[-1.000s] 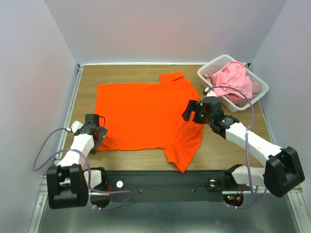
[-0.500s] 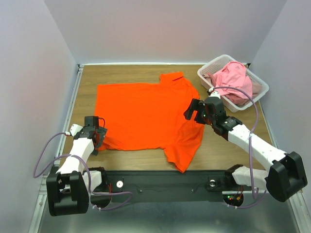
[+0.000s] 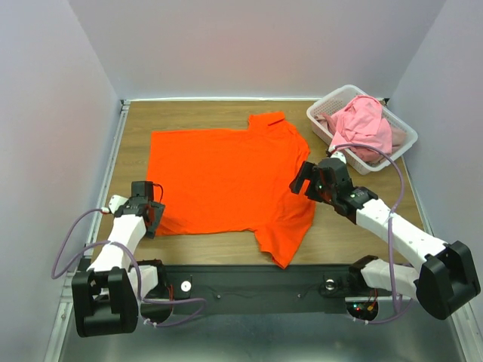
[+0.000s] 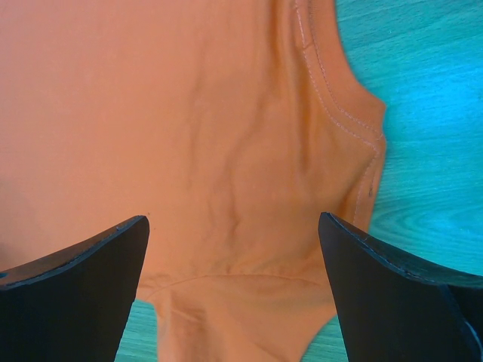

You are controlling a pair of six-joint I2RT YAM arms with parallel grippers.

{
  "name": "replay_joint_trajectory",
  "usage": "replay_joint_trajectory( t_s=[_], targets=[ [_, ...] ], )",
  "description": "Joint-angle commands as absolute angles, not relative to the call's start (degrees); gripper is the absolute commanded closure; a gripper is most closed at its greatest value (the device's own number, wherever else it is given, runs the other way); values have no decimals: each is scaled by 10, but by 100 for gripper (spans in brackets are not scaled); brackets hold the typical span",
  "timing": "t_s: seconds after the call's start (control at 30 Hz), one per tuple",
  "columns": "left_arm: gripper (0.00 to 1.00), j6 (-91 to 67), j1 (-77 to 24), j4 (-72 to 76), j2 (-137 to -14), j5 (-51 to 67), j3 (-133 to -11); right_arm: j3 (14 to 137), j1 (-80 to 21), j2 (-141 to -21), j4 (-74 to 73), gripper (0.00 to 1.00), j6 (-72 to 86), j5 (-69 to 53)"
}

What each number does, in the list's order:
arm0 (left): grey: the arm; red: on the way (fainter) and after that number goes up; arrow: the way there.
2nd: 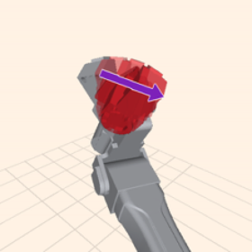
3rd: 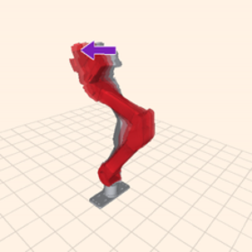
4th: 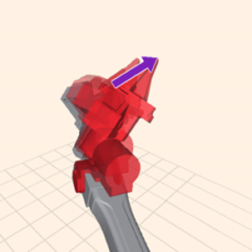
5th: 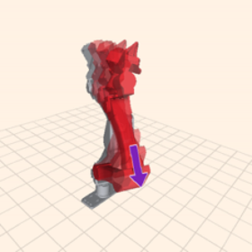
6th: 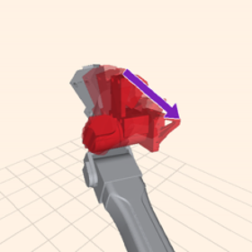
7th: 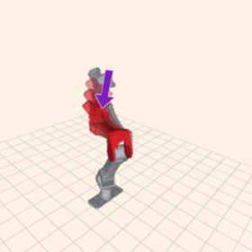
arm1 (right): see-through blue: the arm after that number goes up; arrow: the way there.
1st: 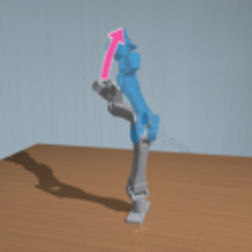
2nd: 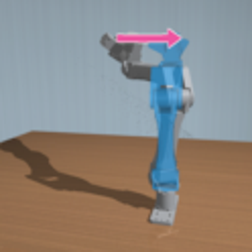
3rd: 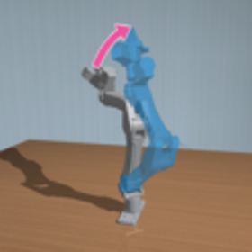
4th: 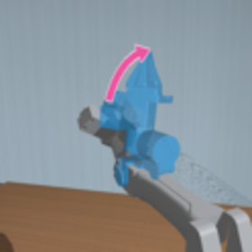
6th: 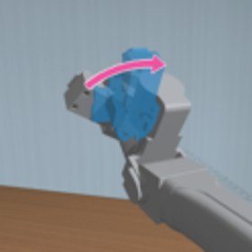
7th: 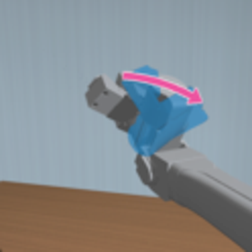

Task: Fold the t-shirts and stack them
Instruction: Fold the tshirt

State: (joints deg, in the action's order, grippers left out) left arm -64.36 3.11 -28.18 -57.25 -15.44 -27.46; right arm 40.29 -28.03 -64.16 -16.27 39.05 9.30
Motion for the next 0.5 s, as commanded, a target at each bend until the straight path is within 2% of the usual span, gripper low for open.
replay_joint_trajectory(
  t_s=[0.0, 0.2, 0.27, 0.4, 0.47],
  targets=[
    [29, -650, 33, -308, -588, -164, -292, 398, -278, -634, -163, 0, 404, 105],
    [31, -639, 33, -329, -609, -149, -313, 394, -278, -642, -163, 0, 408, 111],
    [35, -641, 33, -334, -616, -151, -319, 391, -278, -644, -164, 0, 410, 110],
    [37, -644, 33, -350, -635, -149, -334, 392, -278, -649, -164, 0, 408, 111],
    [45, -653, 33, -353, -643, -156, -337, 393, -278, -652, -165, 0, 405, 109]
  ],
)
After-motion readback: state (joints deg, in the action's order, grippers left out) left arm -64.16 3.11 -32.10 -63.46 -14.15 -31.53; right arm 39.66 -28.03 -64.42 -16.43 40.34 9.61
